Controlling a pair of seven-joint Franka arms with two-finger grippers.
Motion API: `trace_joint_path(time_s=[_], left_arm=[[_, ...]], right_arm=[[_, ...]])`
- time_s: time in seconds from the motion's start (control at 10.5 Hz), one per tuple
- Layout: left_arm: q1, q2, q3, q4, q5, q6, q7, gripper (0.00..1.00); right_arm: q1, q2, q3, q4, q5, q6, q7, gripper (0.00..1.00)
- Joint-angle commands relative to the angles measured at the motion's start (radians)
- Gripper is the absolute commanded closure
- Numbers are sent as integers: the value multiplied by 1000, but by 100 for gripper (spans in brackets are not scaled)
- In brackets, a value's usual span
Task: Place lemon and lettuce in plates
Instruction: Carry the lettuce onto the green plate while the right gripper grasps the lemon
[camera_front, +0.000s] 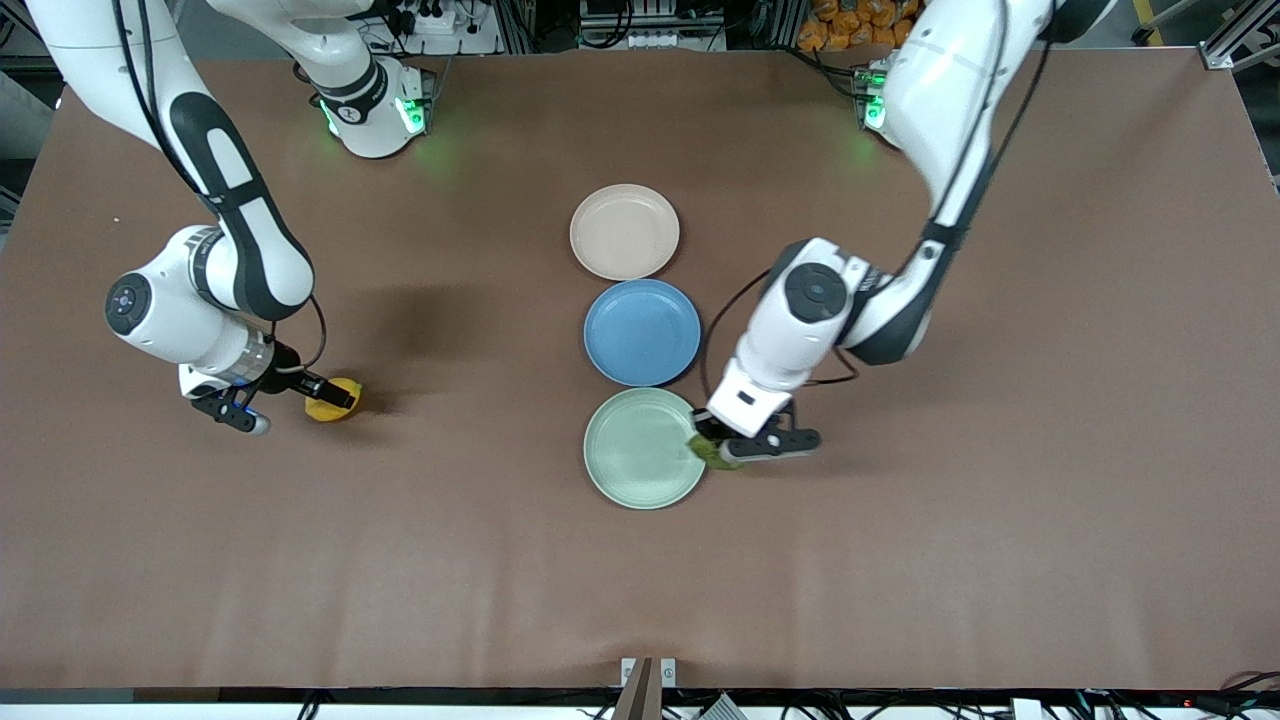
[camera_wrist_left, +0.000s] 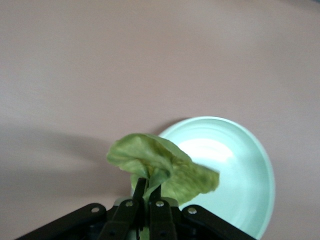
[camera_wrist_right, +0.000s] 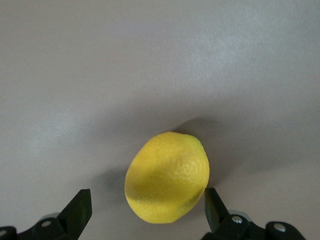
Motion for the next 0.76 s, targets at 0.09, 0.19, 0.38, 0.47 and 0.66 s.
trace_joint_path(time_s=[0.09,0.19,0.38,0.47,0.66], left_arm=[[-69,97,14,36,-6,220,-210,100],[-92,125,17,36,-3,261,-231,100],[-104,143,18,33,-3,263,-231,77],[-113,143,18,27,-4,263,-233,61],[-110,140,20,15,-3,257,-231,46]], right_arm=[[8,28,-11,-2,3,36,17,0],[6,43,-11,0,-12,67,17,0],[-3,63,-10,0,-73,138,13,0],[-3,65,-10,0,-75,139,13,0],[0,65,-10,0,-77,138,8,46]])
